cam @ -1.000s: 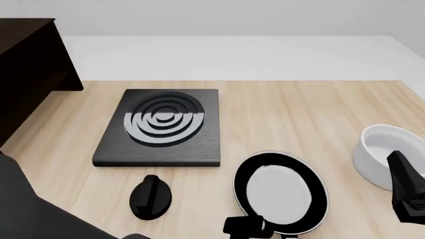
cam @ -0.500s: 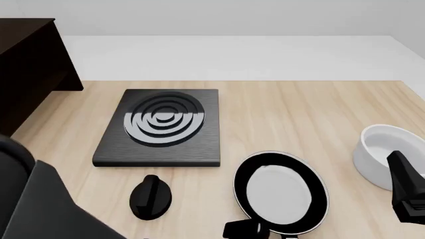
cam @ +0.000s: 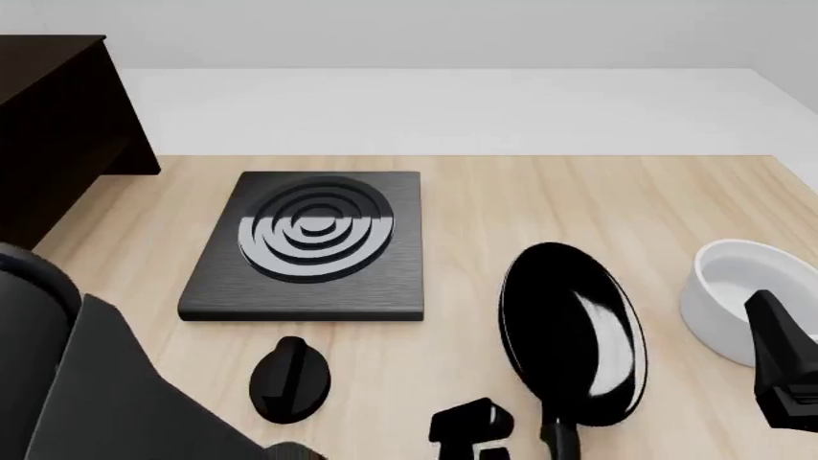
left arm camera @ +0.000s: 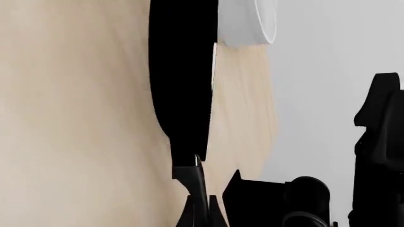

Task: Put the frying pan under the cabinet shelf.

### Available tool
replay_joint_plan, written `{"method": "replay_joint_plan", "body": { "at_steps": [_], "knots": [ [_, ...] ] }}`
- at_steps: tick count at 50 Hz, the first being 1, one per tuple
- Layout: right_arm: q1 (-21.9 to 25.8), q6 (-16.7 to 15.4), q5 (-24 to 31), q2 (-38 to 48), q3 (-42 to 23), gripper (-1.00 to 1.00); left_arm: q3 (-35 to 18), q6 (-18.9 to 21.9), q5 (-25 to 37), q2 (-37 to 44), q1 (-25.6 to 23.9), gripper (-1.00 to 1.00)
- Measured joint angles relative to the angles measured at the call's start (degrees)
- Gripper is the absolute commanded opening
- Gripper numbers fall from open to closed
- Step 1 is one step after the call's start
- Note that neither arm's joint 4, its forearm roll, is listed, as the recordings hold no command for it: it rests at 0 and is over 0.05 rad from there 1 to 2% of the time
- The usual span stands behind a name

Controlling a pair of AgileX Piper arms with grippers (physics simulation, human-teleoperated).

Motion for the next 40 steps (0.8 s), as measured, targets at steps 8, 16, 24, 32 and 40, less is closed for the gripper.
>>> {"method": "replay_joint_plan", "body": {
  "at_steps": [8,16,24,32,40],
  "knots": [
    [0.00,0.00,0.00,0.00,0.00,1.00,-0.06,1.24,3.42,-3.35,2.62,-1.00],
    [0.00,0.00,0.00,0.00,0.00,1.00,-0.07,2.57,8.01,-10.05,4.73,-1.00],
    [0.00,0.00,0.00,0.00,0.00,1.00,0.30,3.04,11.23,-17.09,5.77,-1.00],
    [0.00,0.00,0.00,0.00,0.00,1.00,0.00,1.43,12.18,-23.24,8.24,-1.00],
    [0.00,0.00,0.00,0.00,0.00,1.00,-1.10,-0.53,12.85,-28.40,11.83,-1.00]
  ]
}}
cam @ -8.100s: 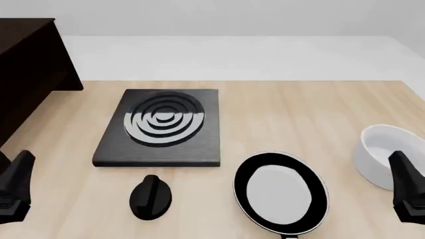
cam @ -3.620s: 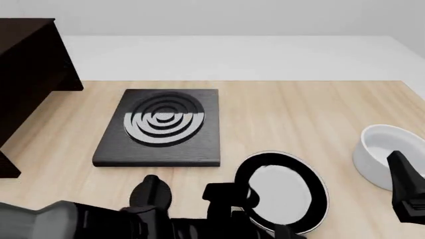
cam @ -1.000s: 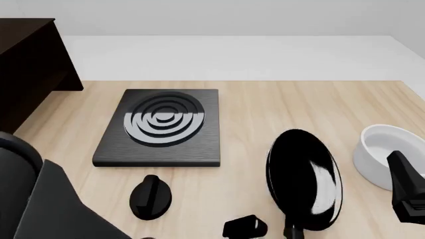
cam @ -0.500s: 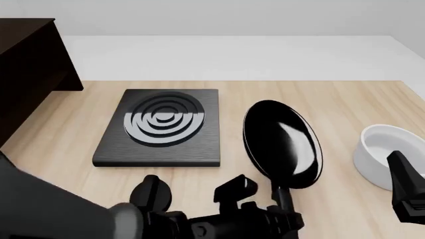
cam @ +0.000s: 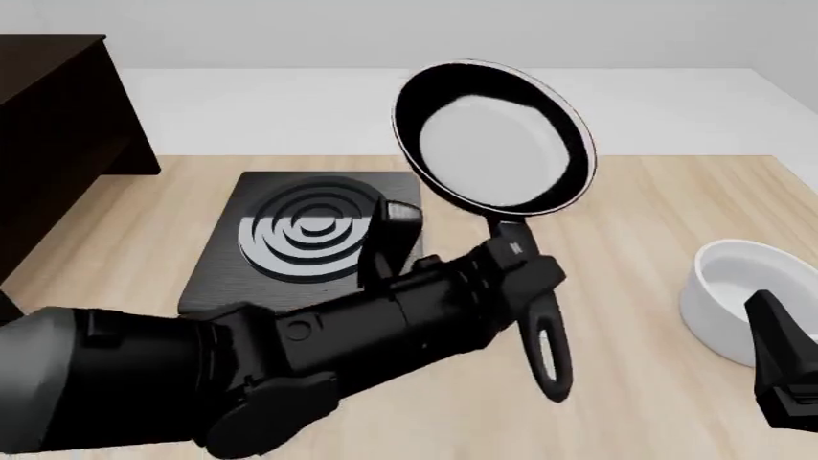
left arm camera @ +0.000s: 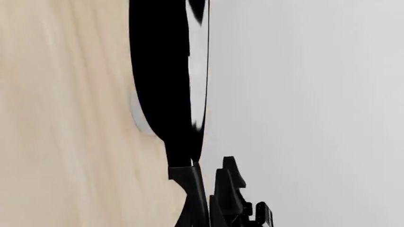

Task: Put the frying pan under the cabinet shelf.

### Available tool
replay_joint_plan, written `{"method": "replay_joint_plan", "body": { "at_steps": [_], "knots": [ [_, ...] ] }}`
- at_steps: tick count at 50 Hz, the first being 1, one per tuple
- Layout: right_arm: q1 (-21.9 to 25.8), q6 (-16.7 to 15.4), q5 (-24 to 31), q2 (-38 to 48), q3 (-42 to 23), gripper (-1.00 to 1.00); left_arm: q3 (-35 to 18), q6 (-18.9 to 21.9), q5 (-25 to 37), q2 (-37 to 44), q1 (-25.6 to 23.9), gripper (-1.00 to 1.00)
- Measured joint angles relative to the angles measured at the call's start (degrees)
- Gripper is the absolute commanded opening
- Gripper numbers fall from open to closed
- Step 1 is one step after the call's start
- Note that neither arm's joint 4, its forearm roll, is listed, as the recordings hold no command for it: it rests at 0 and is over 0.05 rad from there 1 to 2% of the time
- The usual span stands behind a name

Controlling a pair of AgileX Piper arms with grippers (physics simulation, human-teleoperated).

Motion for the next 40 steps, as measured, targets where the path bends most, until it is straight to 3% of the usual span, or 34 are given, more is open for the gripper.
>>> {"method": "replay_joint_plan", "body": {
  "at_steps": [17,40],
  "knots": [
    [0.00,0.00,0.00,0.00,0.00,1.00,-1.32,-5.63,0.06,-5.91,8.06,-1.00],
    [0.01,0.00,0.00,0.00,0.00,1.00,-0.91,-13.07,0.64,-9.50,23.39,-1.00]
  ]
}}
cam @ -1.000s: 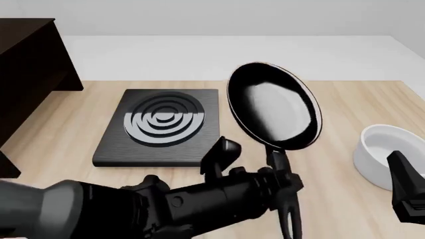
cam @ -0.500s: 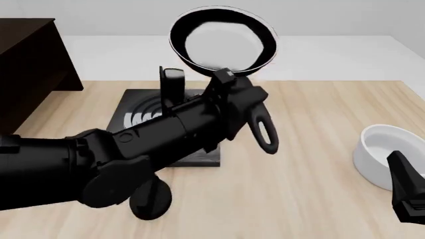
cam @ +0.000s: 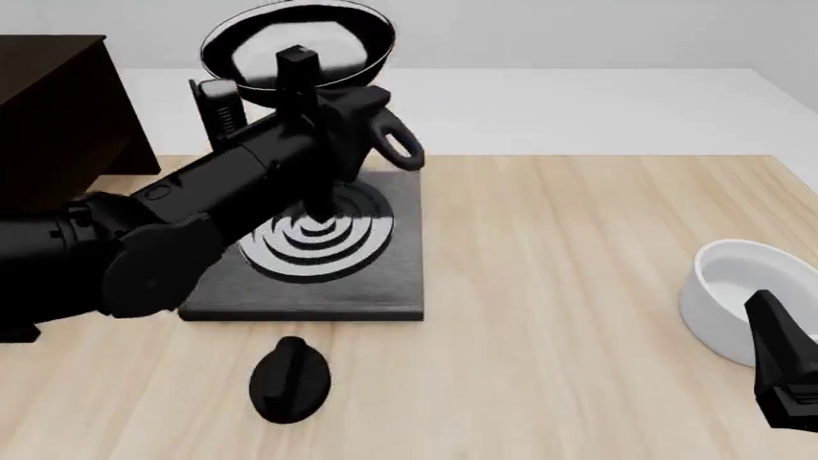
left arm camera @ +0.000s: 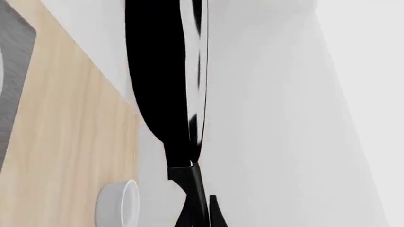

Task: Put the frying pan under the cabinet shelf.

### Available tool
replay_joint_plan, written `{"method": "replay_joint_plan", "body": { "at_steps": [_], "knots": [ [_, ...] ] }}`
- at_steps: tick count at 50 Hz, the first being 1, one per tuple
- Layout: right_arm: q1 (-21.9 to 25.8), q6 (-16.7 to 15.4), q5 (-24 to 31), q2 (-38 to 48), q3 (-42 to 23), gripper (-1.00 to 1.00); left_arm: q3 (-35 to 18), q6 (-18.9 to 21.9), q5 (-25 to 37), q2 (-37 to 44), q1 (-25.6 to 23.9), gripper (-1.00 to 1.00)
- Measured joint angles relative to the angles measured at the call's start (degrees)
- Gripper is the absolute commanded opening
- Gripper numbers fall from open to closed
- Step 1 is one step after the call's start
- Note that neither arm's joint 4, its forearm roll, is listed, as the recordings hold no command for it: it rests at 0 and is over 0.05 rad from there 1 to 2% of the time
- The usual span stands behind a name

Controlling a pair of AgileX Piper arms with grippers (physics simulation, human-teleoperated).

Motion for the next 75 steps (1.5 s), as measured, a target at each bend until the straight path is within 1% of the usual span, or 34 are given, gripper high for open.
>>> {"method": "replay_joint_plan", "body": {
  "at_steps": [7,15,24,31,49,75],
  "knots": [
    [0.00,0.00,0.00,0.00,0.00,1.00,0.88,-1.81,0.44,-1.13,4.53,-1.00],
    [0.00,0.00,0.00,0.00,0.00,1.00,3.44,-4.16,0.94,-2.16,11.03,-1.00],
    [0.00,0.00,0.00,0.00,0.00,1.00,5.22,-5.58,1.88,-3.10,14.79,-1.00],
    [0.00,0.00,0.00,0.00,0.00,1.00,6.41,-7.72,1.53,-3.94,16.46,-1.00],
    [0.00,0.01,0.00,0.00,0.00,1.00,9.28,-16.60,-4.17,-0.72,18.25,-1.00],
    [0.00,0.01,0.00,0.00,0.00,1.00,14.03,-27.43,-11.12,5.05,24.97,-1.00]
  ]
}}
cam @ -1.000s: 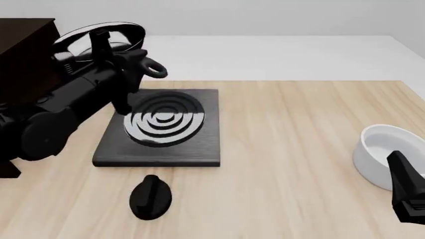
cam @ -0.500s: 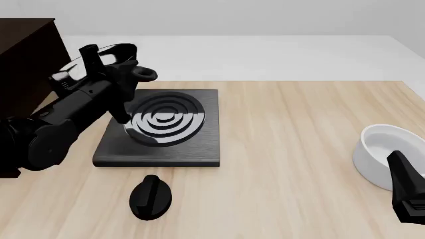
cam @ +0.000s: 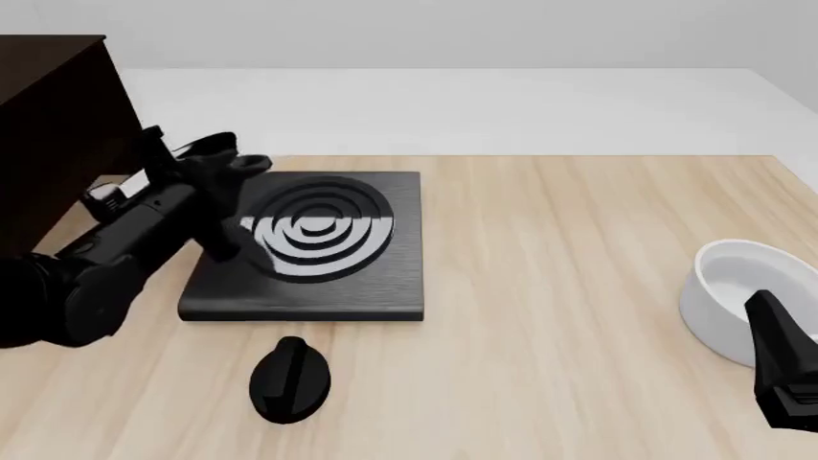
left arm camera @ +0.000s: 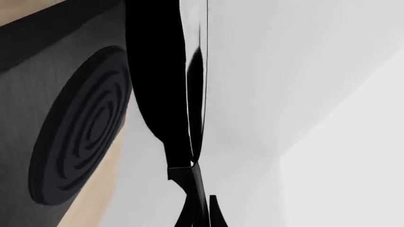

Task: Put the frying pan under the cabinet shelf.

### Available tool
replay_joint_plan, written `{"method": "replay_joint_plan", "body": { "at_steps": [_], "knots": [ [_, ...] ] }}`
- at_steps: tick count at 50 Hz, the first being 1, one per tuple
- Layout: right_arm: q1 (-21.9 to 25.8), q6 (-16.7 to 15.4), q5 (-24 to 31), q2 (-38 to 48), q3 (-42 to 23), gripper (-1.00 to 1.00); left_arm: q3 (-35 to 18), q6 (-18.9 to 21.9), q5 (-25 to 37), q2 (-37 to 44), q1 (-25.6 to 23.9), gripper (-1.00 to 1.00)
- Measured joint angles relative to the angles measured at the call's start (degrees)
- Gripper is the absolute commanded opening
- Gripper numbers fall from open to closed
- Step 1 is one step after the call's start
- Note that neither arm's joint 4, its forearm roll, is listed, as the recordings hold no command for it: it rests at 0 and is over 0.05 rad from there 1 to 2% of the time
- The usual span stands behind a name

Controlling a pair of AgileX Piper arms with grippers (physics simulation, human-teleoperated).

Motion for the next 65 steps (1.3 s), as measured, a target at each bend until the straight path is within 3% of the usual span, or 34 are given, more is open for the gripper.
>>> {"method": "replay_joint_plan", "body": {
  "at_steps": [33,65],
  "knots": [
    [0.01,0.00,0.00,-0.01,0.00,1.00,2.99,-8.33,-12.10,9.46,8.41,-1.00],
    [0.00,0.00,0.00,-0.01,0.00,1.00,-2.51,-9.10,-20.22,23.03,13.48,-1.00]
  ]
}}
